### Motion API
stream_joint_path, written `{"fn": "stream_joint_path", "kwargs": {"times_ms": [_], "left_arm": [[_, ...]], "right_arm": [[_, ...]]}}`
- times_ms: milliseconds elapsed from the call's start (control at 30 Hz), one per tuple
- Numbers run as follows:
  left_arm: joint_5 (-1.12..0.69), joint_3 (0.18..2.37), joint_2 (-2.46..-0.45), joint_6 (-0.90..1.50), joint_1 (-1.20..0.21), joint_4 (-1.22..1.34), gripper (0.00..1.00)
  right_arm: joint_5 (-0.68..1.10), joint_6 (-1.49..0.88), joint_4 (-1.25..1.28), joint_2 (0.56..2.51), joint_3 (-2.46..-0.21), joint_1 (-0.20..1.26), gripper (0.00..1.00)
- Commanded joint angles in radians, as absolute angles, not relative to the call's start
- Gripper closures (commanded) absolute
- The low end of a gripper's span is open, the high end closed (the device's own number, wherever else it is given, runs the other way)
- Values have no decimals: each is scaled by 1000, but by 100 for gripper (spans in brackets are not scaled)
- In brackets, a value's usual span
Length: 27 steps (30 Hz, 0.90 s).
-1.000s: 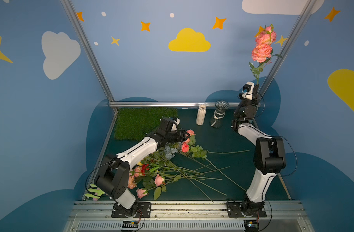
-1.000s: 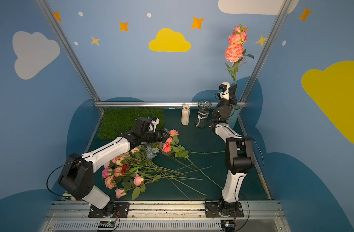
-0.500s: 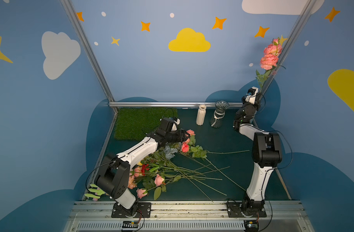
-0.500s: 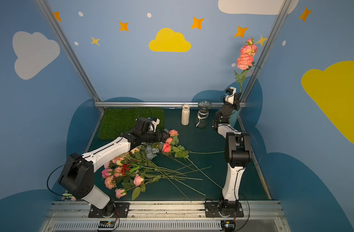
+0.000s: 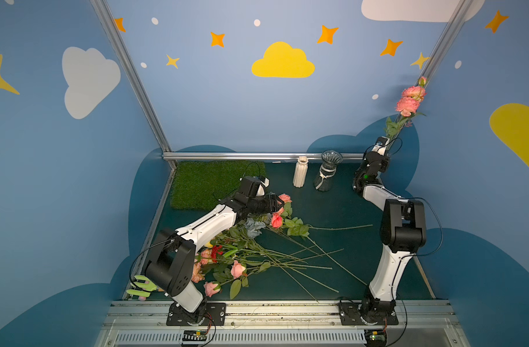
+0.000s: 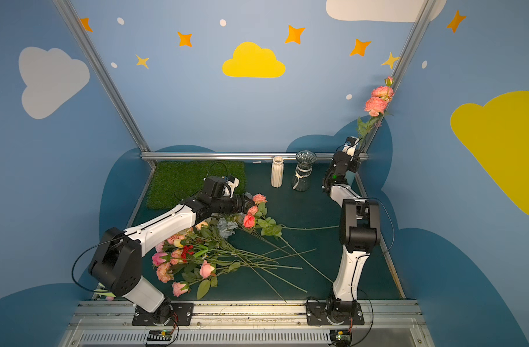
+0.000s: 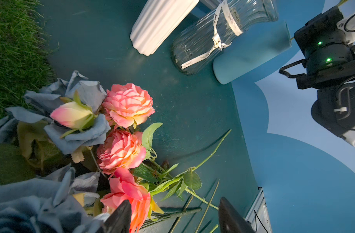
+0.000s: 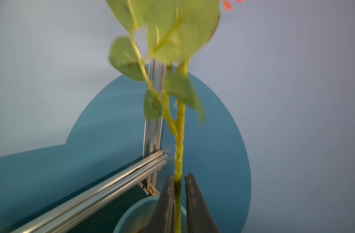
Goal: Place the pink flowers into the vase
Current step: Place the flower in the vase.
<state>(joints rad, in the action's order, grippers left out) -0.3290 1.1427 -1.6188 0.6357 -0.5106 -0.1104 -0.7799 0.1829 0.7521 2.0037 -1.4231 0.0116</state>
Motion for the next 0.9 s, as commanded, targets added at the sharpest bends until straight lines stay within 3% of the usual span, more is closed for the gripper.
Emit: {"fn": "stream_joint_path", "kwargs": {"times_ms": [0, 267, 567, 633, 700, 867], "left_arm": [[-329, 1148, -1600, 633, -505, -105, 31], [-308, 1142, -1568, 629, -507, -115, 30], [-280, 1139, -1523, 654, -508, -122, 29], [-266, 1131, -1504, 665, -510, -123, 29], [-252, 1124, -1481, 667, -512, -126, 29], [-188, 1114, -1419, 673, -526, -140, 24]], "right_arm": [[-772, 105, 640, 1932, -1444, 10, 73], [-779, 98, 571, 1853, -1402, 44, 55], [-798, 138, 502, 1780, -1400, 151, 47], [-788, 136, 453, 1757, -1407, 179, 38], [-770, 157, 437, 1730, -1397, 207, 16], [-690, 112, 310, 1639, -1385, 253, 11]]}}
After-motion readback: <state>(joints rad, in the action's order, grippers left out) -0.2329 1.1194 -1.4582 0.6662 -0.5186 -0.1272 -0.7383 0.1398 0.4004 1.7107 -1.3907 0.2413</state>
